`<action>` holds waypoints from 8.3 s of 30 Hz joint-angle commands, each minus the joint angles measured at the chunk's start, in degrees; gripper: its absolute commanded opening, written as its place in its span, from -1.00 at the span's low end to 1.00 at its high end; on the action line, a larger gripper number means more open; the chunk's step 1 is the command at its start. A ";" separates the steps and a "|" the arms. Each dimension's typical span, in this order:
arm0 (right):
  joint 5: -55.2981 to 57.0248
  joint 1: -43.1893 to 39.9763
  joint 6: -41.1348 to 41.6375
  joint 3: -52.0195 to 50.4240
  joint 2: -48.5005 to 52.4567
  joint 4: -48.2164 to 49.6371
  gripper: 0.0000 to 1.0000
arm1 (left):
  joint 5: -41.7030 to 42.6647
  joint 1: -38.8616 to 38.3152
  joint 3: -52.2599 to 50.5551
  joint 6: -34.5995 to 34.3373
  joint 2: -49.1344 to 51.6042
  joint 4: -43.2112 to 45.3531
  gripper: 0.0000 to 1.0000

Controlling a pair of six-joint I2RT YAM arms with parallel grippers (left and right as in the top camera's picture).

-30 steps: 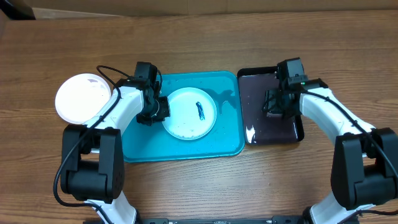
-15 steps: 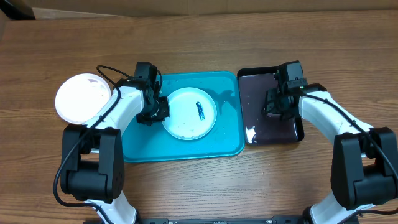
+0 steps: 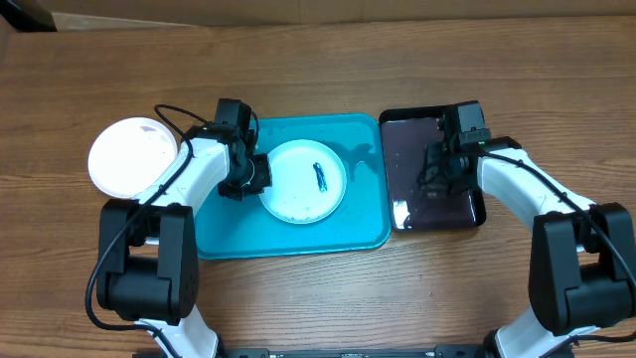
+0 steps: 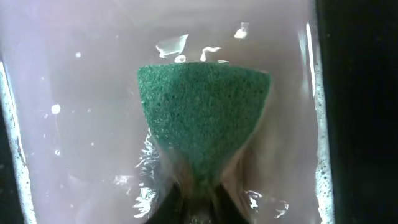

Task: Clean dirty plates on tray and stack at the side
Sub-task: 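Close the right gripper on the sponge in the black tray, then lift the green sponge with the right gripper and carry it over the light blue plate, then scrub the light blue plate with the sponge in the right gripper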

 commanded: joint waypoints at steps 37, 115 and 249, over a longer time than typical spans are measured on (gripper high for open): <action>-5.79 1.25 -5.09 -4.70 -4.76 -2.75 -0.45 | 0.02 -0.46 -0.28 -0.17 1.16 0.39 -0.64; -8.09 1.33 -8.13 3.45 -3.87 -14.95 -0.93 | 1.86 -0.48 -2.16 -4.66 1.16 2.73 -0.91; -13.35 31.54 9.14 28.79 25.77 -11.74 -0.93 | 1.84 -0.48 -2.16 -4.66 1.16 3.26 -0.91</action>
